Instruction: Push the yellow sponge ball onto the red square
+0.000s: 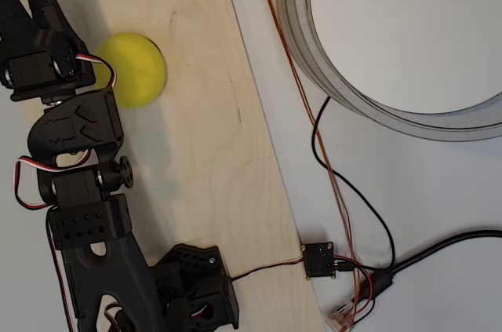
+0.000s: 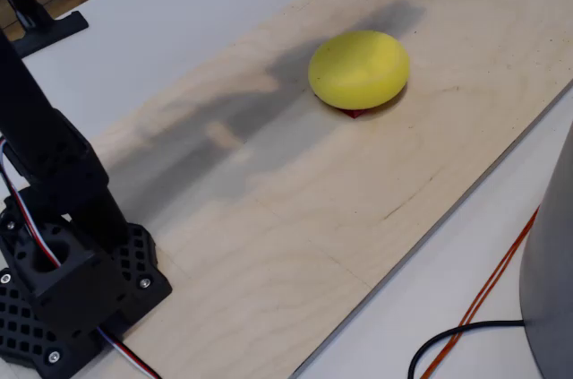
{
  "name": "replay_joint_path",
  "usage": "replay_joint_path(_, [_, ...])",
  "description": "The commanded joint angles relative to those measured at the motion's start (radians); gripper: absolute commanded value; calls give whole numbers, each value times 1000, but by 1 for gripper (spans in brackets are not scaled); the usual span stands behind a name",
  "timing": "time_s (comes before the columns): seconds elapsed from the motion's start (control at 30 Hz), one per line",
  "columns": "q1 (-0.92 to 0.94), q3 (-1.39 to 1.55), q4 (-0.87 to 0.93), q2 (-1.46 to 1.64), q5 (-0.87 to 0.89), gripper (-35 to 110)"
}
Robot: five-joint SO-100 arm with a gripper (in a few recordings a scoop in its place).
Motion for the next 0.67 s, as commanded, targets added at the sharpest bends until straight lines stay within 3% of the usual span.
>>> replay_joint_path(0.0, [-5,-2,-28,51,-11,39])
replay_joint_path(0.07, [-5,8,-81,63,80,8])
replay_joint_path(0.1, [-2,-5,-84,63,100,0])
replay_joint_path(0.63, [44,49,-84,71,160,-1])
